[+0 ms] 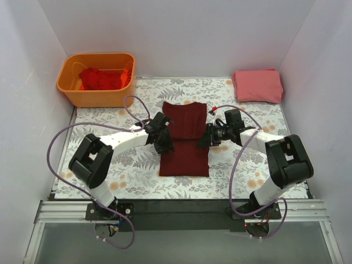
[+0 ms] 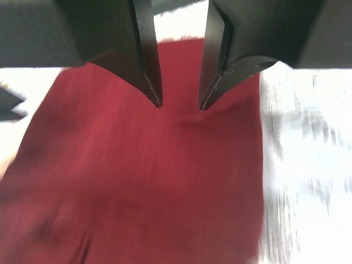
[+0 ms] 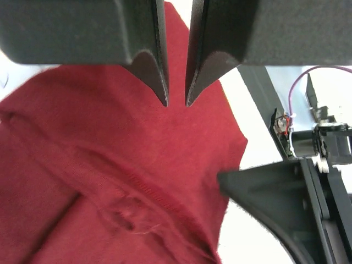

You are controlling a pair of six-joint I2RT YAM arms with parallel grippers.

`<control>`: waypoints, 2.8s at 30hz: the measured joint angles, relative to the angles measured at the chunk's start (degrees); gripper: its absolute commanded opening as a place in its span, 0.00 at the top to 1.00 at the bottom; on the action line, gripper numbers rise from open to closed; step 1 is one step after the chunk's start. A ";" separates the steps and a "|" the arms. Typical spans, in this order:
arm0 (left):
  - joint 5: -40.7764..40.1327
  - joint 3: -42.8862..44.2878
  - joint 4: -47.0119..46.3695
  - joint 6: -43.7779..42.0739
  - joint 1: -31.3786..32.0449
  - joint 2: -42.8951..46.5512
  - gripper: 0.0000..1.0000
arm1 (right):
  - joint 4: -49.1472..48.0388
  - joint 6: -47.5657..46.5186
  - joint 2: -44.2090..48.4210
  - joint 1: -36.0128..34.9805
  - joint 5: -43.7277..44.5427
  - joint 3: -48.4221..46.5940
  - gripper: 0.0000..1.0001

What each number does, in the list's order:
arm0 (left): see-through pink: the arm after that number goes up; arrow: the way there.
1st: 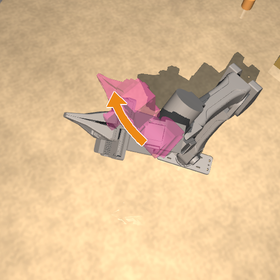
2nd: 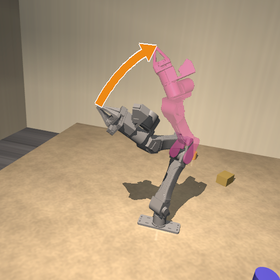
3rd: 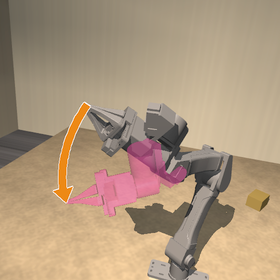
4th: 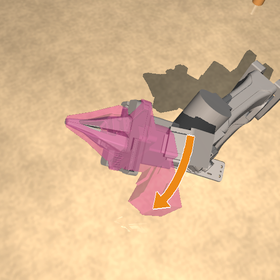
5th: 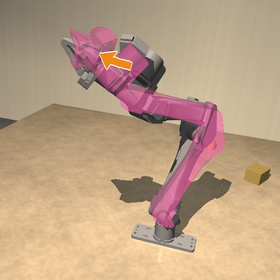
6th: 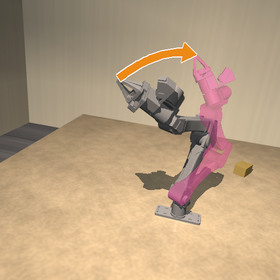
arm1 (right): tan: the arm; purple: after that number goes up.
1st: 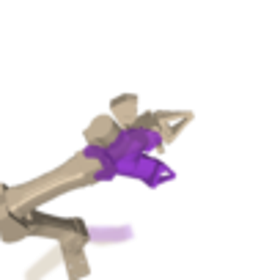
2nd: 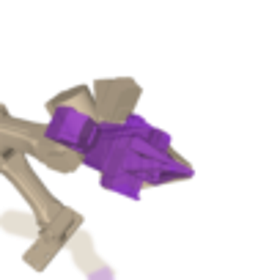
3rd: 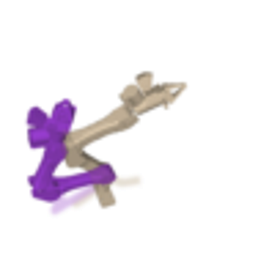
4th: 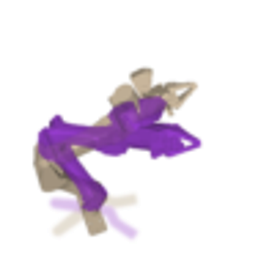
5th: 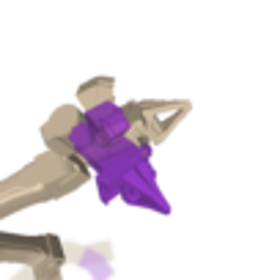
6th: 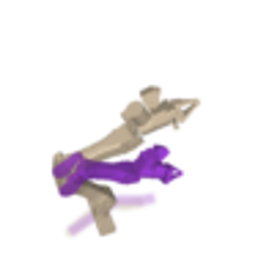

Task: Fold and stack the t-shirts
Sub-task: Fold the tshirt

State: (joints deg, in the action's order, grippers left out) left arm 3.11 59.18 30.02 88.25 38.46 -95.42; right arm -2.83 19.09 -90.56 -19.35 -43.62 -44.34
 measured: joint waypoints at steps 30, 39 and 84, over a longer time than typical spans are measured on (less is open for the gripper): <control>11.69 2.45 -4.39 -5.97 -12.09 4.22 0.64 | -9.05 6.34 0.61 4.00 -11.72 1.97 0.70; 13.09 -10.58 -6.64 -2.67 -12.46 2.08 0.72 | -13.97 10.67 -10.86 1.60 -14.05 13.05 0.70; 5.55 31.98 -12.09 -8.41 -22.36 -30.93 0.72 | -16.33 22.97 -38.97 10.43 1.36 -32.65 0.69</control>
State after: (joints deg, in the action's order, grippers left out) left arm 8.67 91.15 17.93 79.83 16.10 -126.34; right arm -19.16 42.06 -129.54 -8.93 -42.26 -76.99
